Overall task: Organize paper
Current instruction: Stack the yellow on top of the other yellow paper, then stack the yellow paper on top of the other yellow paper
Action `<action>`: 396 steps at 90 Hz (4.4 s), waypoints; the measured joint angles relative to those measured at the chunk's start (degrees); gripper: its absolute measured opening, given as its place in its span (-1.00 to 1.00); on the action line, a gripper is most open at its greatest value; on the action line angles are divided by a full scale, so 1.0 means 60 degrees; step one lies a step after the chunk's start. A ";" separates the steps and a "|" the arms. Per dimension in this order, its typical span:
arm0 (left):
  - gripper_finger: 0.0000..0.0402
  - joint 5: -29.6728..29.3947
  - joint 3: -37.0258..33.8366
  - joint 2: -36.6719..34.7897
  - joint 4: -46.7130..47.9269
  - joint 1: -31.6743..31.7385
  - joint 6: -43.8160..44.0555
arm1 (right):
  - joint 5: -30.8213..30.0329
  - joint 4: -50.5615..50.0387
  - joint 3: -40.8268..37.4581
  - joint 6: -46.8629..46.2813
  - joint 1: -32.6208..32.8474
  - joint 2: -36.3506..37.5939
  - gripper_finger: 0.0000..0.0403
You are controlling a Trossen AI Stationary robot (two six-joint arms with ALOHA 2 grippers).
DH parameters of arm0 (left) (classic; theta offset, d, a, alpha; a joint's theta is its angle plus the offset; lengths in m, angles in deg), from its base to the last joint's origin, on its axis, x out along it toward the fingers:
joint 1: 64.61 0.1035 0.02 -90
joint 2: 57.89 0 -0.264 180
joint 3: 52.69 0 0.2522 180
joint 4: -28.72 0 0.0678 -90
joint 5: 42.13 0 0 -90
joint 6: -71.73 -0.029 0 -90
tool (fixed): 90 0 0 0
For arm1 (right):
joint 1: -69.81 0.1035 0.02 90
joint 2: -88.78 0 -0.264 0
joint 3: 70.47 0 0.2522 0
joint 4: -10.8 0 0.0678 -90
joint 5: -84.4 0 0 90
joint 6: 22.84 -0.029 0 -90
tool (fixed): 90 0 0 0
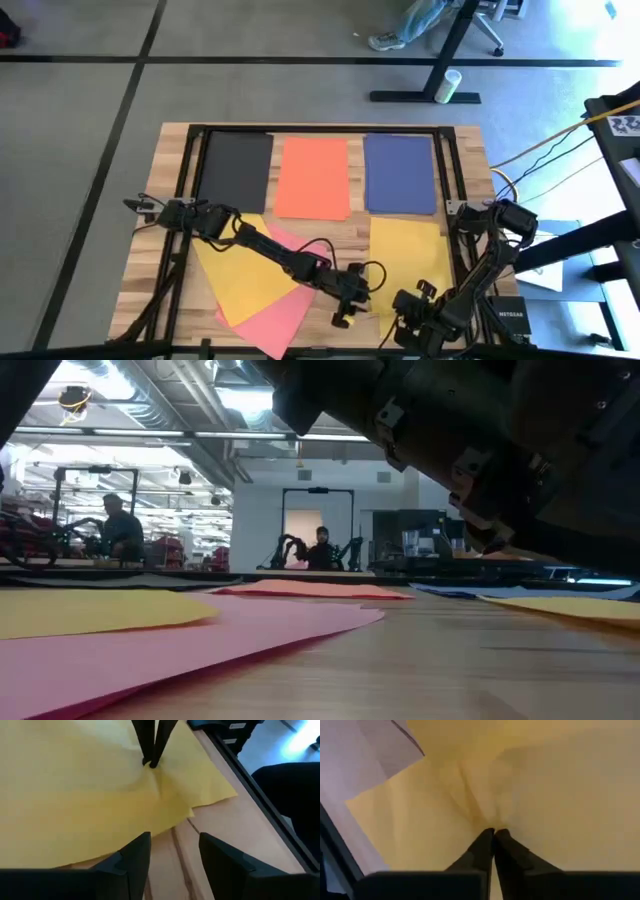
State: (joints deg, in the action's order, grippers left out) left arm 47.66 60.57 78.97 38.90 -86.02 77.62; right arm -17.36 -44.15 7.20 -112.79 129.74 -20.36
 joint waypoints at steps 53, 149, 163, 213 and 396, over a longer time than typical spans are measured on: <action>-0.23 0.0000 0.0000 -0.0004 0.0029 -0.0102 -0.0018 | 0.0355 -0.2787 0.2670 -0.2369 0.1489 -0.0044 -1.00; -0.23 -0.1494 -0.0002 -0.1223 0.1546 -0.0498 -0.1294 | -0.0019 -0.2662 0.3007 -0.3009 0.1535 -0.0827 0.15; -0.23 -0.3550 0.0025 -0.2895 0.5070 -0.0974 -0.0971 | -0.1955 -0.2864 0.3640 -0.1793 0.1053 -0.0815 0.21; -0.23 -0.6218 -0.4189 -0.6137 1.1717 -0.3951 0.9674 | -0.1622 0.1914 0.3449 0.9674 -0.4511 -0.0886 0.21; -0.23 -0.6713 -0.5894 -0.5311 0.8046 -0.6000 1.5277 | 0.1419 0.5290 0.4912 1.2634 -0.6780 -0.4324 -0.97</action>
State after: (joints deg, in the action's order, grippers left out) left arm 7.38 25.21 47.10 87.18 -122.02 169.28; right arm -8.85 -12.41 36.67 -36.99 89.06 -46.30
